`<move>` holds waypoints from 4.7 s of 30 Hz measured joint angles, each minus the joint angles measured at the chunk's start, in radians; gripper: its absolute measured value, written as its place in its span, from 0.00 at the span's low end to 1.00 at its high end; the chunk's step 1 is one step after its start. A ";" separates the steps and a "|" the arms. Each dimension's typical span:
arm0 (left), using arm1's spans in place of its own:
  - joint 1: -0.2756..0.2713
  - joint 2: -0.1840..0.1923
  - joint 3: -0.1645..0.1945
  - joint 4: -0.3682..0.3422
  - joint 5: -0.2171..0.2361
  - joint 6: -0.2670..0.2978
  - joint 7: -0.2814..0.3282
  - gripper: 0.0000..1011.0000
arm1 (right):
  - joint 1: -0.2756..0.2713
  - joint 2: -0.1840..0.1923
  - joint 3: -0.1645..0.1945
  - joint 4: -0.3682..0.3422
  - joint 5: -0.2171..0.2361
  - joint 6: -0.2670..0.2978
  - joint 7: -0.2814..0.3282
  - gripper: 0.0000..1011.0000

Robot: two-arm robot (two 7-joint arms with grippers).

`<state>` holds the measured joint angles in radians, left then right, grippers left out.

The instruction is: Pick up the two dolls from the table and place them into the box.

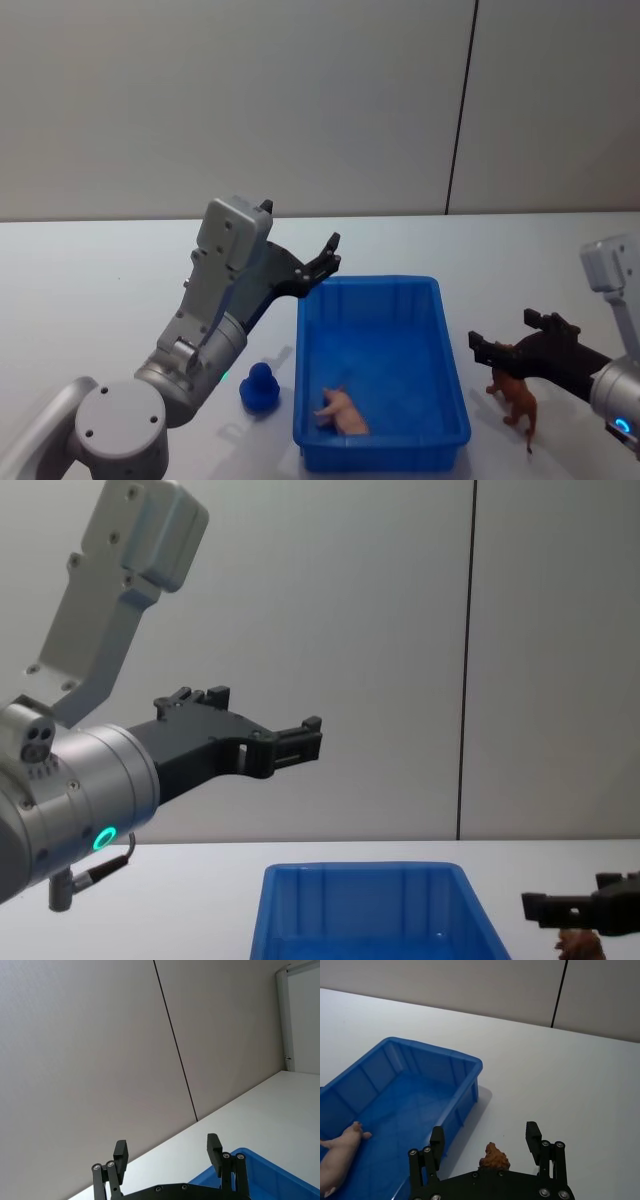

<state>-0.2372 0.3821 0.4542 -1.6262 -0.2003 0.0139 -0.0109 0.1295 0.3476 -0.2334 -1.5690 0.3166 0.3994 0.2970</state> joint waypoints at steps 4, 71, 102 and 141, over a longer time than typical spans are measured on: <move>0.000 0.000 0.000 0.000 0.000 0.000 0.000 0.99 | 0.002 0.003 0.002 0.007 0.001 0.024 0.003 0.99; 0.000 0.000 0.000 0.000 0.000 0.000 0.000 0.99 | 0.165 -0.078 -0.032 0.068 -0.012 -0.104 0.096 0.38; 0.000 0.000 0.000 0.000 0.000 0.000 0.000 0.99 | 0.240 -0.177 -0.111 0.229 -0.012 -0.117 0.139 0.86; 0.002 0.001 0.000 -0.001 0.001 0.002 0.000 0.99 | 0.061 0.029 0.010 0.063 0.078 -0.178 0.116 0.99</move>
<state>-0.2349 0.3830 0.4537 -1.6269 -0.1989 0.0159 -0.0105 0.1901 0.3762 -0.2237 -1.5057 0.3945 0.2217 0.4130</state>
